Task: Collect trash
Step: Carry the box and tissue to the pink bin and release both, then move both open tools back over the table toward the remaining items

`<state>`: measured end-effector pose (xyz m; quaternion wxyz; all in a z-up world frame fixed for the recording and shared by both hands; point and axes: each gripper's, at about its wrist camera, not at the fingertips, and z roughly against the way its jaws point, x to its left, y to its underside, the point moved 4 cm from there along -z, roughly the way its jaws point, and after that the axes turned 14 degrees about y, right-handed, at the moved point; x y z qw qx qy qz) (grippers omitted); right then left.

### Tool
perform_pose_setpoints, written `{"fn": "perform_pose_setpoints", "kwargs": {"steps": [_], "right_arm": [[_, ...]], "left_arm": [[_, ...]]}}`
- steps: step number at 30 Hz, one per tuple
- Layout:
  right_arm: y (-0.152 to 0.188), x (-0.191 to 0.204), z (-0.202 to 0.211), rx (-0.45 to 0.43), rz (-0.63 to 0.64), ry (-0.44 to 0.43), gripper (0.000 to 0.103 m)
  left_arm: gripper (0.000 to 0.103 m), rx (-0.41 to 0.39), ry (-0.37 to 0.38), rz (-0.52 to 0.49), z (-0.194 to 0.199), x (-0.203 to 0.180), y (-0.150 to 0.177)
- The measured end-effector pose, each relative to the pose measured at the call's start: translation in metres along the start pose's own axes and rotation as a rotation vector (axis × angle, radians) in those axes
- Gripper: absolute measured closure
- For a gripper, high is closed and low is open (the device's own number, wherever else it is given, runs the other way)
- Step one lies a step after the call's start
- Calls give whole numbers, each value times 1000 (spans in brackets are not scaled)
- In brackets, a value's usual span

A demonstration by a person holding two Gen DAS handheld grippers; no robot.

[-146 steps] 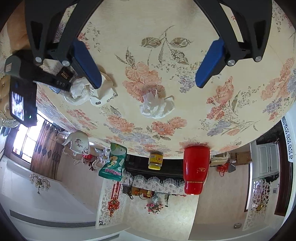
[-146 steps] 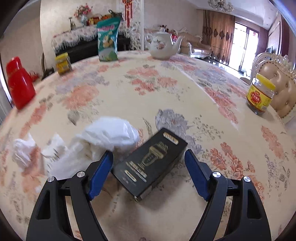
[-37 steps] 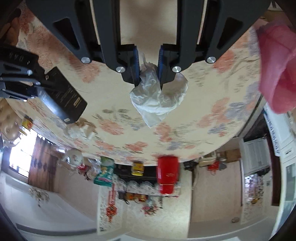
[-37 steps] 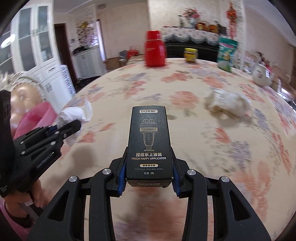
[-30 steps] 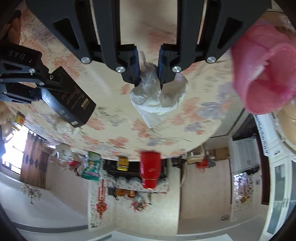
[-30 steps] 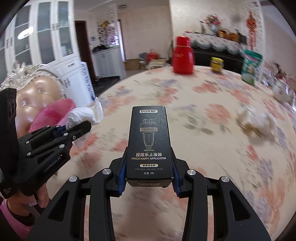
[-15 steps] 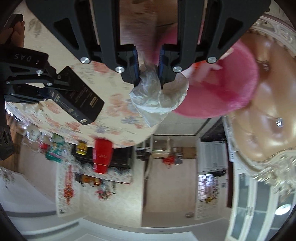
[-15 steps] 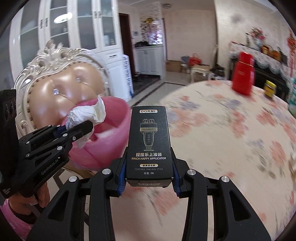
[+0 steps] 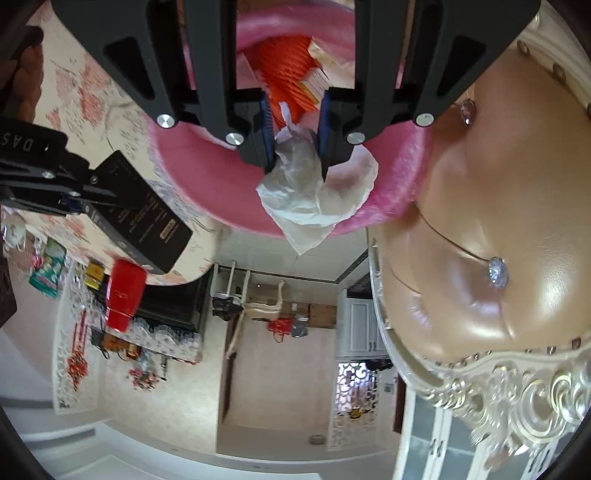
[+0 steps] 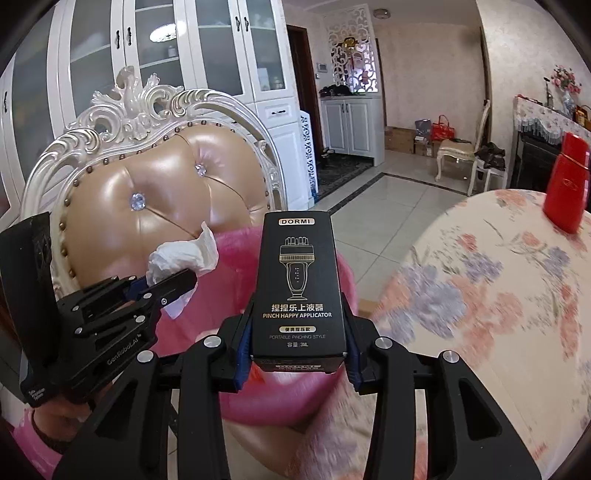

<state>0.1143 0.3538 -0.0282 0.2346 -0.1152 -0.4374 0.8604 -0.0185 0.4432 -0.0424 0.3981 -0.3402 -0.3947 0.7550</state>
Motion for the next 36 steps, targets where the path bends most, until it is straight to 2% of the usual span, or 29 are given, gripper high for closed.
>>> {"fn": "perform_pose_setpoints", "kwargs": {"steps": [1,2,3,5,8,12,14,16,20,27,31,36], "right_arm": [[-2,3,-5,-1,6,-12,60],[-5,6,-9,-3,10,-20,44],[-8,9,-14,-9,9,-21,28],[-10,9,-14,-29,5,-12,28],[-3,6,-2,-46,19,-9,28],[9,-5,21,-67,48,32,28],[16,-16,36,-79,51,63,28],[24,-29,49,-82,37,80,28],[43,-67,79,-93,-19,146,28],[85,-153,137,-98,-168,302,28],[114,-218,176,-93,-280,423,28],[158,-302,225,-77,-419,587,28]], "left_arm": [[75,-2,-14,5,-2,5,-2],[65,-7,-27,5,-3,8,-5],[60,-13,-34,5,-5,6,-6],[47,-48,-52,6,2,7,-8],[40,-57,-65,-1,10,4,-3],[37,-39,-76,-13,12,-3,7],[26,-34,-74,-28,13,-15,11],[20,-35,-69,-50,14,-31,15],[10,-23,8,-92,8,-77,18],[7,15,218,-163,-11,-184,23],[7,42,366,-242,-23,-273,33],[7,80,522,-294,-43,-372,44]]}}
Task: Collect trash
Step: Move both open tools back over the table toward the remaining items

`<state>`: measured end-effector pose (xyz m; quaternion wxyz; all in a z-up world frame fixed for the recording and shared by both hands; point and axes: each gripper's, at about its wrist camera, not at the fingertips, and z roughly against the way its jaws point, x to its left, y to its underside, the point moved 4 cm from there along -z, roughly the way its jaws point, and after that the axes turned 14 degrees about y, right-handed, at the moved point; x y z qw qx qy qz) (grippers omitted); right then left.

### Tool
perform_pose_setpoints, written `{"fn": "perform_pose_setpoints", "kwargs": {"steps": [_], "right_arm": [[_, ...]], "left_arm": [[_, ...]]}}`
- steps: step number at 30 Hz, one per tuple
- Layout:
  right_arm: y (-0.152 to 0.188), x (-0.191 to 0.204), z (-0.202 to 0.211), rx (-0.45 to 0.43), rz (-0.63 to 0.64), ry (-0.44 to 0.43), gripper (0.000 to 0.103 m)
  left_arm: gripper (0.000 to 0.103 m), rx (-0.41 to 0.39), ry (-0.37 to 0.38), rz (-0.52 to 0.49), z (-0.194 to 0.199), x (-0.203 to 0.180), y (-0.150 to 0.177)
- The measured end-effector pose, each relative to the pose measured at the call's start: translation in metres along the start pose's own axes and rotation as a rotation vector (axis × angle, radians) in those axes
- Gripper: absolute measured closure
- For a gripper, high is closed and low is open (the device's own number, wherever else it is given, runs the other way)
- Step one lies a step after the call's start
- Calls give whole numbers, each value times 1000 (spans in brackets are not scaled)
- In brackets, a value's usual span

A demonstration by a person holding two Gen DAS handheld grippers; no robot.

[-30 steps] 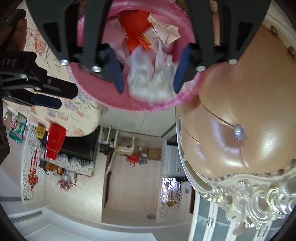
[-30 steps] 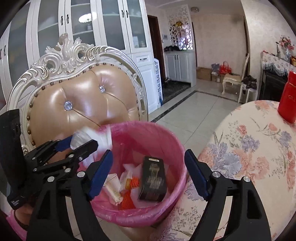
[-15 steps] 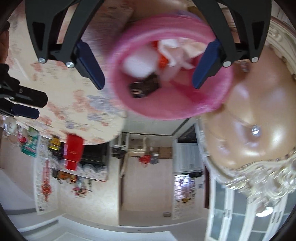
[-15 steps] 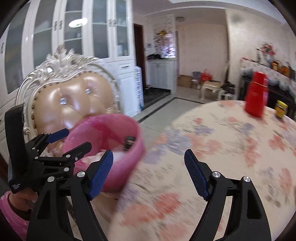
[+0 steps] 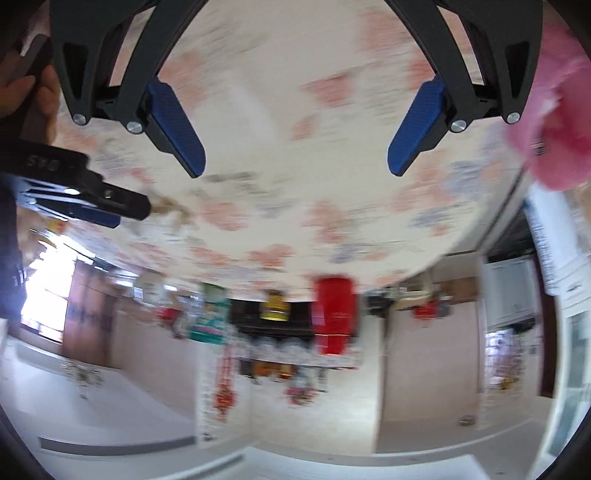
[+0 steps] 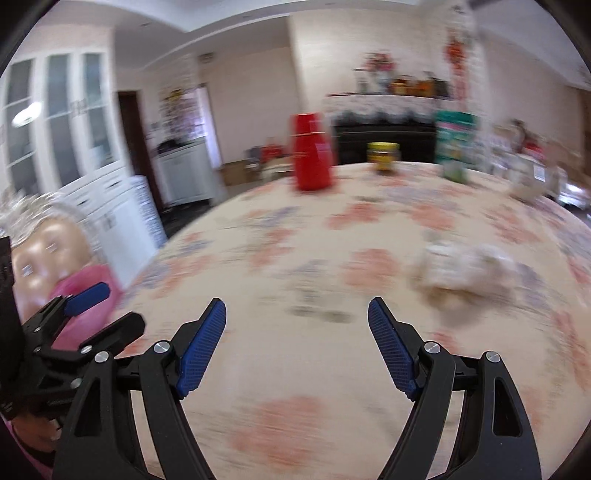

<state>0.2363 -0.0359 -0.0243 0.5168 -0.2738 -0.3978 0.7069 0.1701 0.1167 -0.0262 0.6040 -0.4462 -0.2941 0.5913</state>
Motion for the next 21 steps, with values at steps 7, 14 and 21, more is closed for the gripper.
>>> {"fn": "perform_pose_setpoints", "kwargs": {"steps": [7,14,21], "right_arm": [[11,-122,-21,51,-160,192,28],[13,-176,-57,100,-314,249,28],[-1,-175,-95,137,-383,283,23]], "left_arm": [[7,54,74,7,-85,-67,-18],[7,62,0,78,-146,-67,-27],[5,-16,-8,71,-146,-51,-21]]}}
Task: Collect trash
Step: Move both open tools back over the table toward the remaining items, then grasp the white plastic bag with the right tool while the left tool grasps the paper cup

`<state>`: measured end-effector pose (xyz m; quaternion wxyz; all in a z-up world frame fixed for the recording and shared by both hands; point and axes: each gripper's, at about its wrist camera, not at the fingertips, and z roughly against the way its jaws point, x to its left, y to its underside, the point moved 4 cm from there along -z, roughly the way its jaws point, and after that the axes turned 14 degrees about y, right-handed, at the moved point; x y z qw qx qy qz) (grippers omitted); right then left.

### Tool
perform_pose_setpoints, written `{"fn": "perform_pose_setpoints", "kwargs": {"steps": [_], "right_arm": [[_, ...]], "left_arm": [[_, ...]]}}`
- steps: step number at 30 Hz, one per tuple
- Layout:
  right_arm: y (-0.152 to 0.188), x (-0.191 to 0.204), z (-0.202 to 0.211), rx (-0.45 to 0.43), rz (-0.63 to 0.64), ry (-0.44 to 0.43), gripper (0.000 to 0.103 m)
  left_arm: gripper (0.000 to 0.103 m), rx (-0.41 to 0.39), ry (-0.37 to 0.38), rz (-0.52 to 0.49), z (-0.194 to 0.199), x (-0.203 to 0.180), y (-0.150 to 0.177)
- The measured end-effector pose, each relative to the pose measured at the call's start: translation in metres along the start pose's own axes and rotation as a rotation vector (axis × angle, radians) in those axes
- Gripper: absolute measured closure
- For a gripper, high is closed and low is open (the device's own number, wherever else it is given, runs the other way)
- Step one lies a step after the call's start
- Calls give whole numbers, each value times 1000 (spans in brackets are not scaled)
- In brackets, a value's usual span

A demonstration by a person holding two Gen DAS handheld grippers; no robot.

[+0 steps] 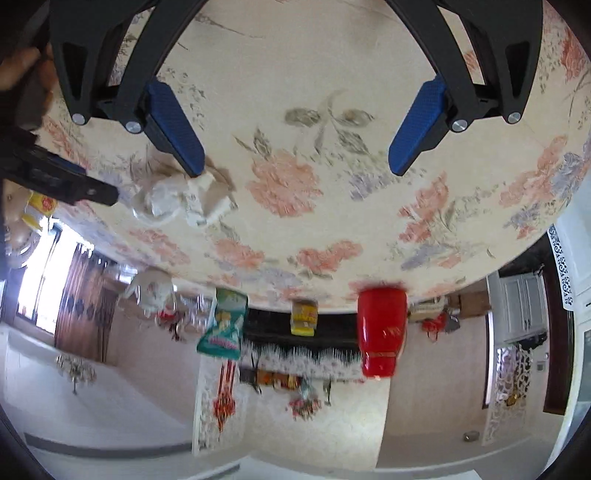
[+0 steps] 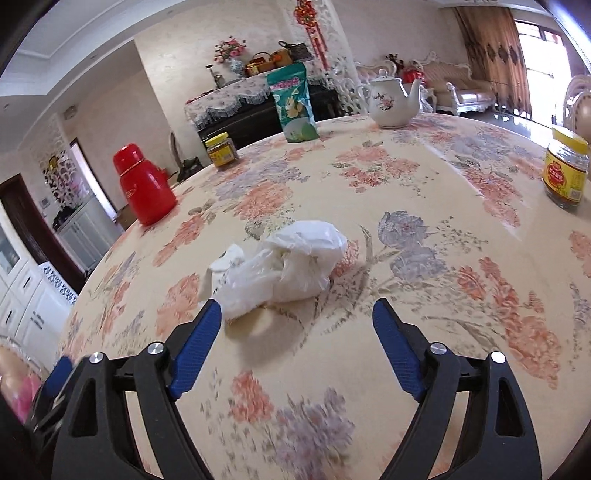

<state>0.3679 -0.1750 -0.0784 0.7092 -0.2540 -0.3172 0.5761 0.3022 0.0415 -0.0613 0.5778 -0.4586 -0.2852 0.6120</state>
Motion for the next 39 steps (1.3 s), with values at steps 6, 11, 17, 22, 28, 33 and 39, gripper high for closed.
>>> {"fn": "perform_pose_setpoints", "kwargs": {"steps": [6,11,17,22,28,33,39], "right_arm": [[-18,21,-32,11,-40,36,22],[-27,35,-64,36,-33,115,22],[-19,33,-100,126,-3,189,25],[-12,26,-89,136,-8,118,58],[0,20,-46,70,45,89,62],[11,8,-2,-6,98,113,62],[13,-12,20,-73,91,141,62]], "left_arm": [[5,-1,38,76,4,16,-2],[5,2,18,-33,5,3,-4],[5,7,47,-21,6,2,-3],[5,9,51,-13,6,3,-4],[5,19,57,-45,4,-4,-1],[5,36,79,-58,4,-9,1],[5,50,86,-170,3,-31,7]]}}
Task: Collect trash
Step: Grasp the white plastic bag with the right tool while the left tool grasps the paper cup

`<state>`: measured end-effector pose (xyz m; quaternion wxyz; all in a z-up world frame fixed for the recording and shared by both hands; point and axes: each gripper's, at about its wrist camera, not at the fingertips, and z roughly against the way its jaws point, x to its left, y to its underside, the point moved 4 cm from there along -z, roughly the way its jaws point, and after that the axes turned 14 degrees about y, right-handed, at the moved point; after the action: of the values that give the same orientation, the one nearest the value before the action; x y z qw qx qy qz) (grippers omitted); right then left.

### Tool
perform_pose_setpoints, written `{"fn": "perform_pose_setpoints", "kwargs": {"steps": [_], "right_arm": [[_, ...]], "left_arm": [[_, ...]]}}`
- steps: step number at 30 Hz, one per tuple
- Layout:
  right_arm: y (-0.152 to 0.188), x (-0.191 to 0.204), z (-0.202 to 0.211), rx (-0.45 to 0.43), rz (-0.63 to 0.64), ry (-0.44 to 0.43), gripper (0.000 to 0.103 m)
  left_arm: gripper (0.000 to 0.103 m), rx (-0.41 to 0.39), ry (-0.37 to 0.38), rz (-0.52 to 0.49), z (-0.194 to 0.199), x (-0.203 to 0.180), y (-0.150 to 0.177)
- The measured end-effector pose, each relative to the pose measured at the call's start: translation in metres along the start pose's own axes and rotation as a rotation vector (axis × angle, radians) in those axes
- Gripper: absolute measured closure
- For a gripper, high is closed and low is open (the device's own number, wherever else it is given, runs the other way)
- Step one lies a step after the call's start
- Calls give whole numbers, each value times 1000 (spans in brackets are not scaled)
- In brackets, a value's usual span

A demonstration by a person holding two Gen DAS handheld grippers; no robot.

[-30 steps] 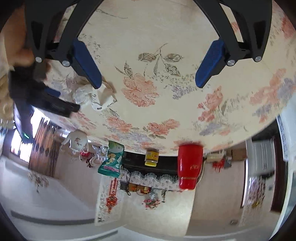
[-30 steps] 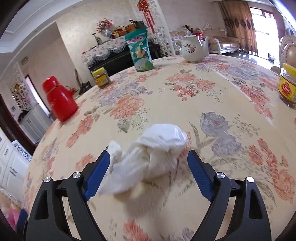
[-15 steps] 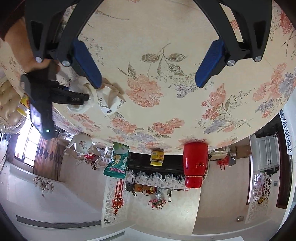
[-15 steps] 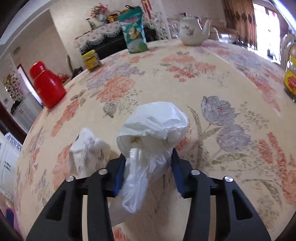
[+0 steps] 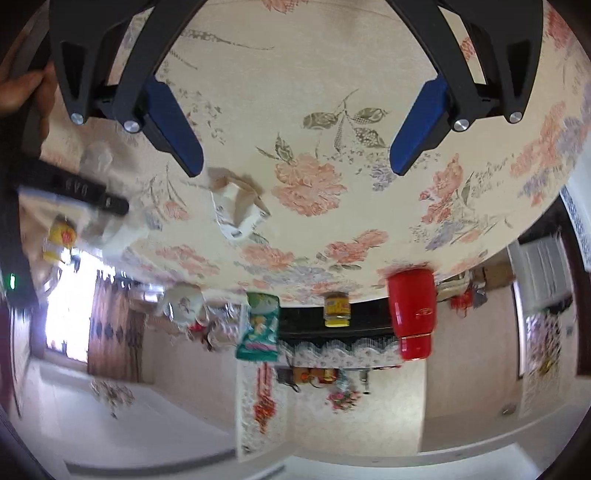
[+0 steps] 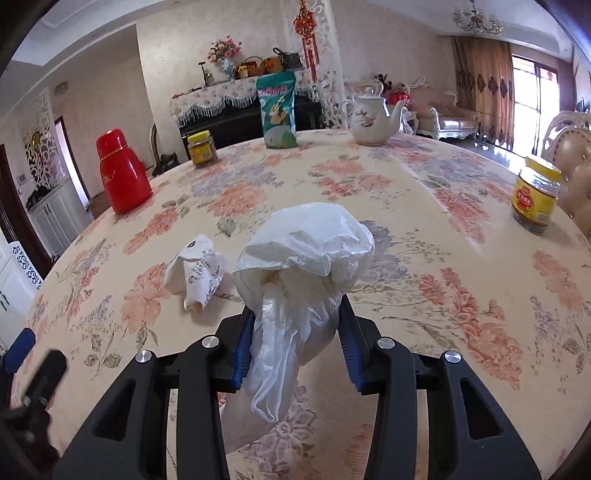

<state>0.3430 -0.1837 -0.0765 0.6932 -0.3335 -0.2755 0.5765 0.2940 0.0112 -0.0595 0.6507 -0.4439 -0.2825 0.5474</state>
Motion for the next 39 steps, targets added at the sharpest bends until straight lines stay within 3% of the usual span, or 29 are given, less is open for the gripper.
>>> {"fn": "perform_pose_setpoints", "kwargs": {"steps": [5,8,13,19,24,26,28,29,33,39], "right_arm": [[-1,-9,0,-15,18,11,62],[2,-13,-5,0,11,10,62],[-1,-18,-3,-2,-16,-1,62],[-4,-26,1,-14,-39,-1,62],[-5,-32,-3,-2,-61,6,62],[-5,-34,-3,-2,-65,5,62],[-6,-34,-2,-4,-69,1,62],[-6,-34,-2,-4,-69,-1,62],[-5,-31,-2,-1,-63,-8,62],[-3,-28,-6,11,-55,-16,62]], "left_arm": [[5,65,89,61,-9,-4,2],[5,129,87,108,-24,-7,0],[6,206,61,81,-65,-19,-13],[11,234,55,77,-125,-26,-31],[22,275,23,67,-167,-27,-34],[31,300,34,84,-178,-26,-33],[35,300,21,91,-182,-24,-35],[46,304,18,92,-183,-24,-34],[52,292,33,83,-175,-23,-33],[53,224,30,1,-123,-32,-27]]}}
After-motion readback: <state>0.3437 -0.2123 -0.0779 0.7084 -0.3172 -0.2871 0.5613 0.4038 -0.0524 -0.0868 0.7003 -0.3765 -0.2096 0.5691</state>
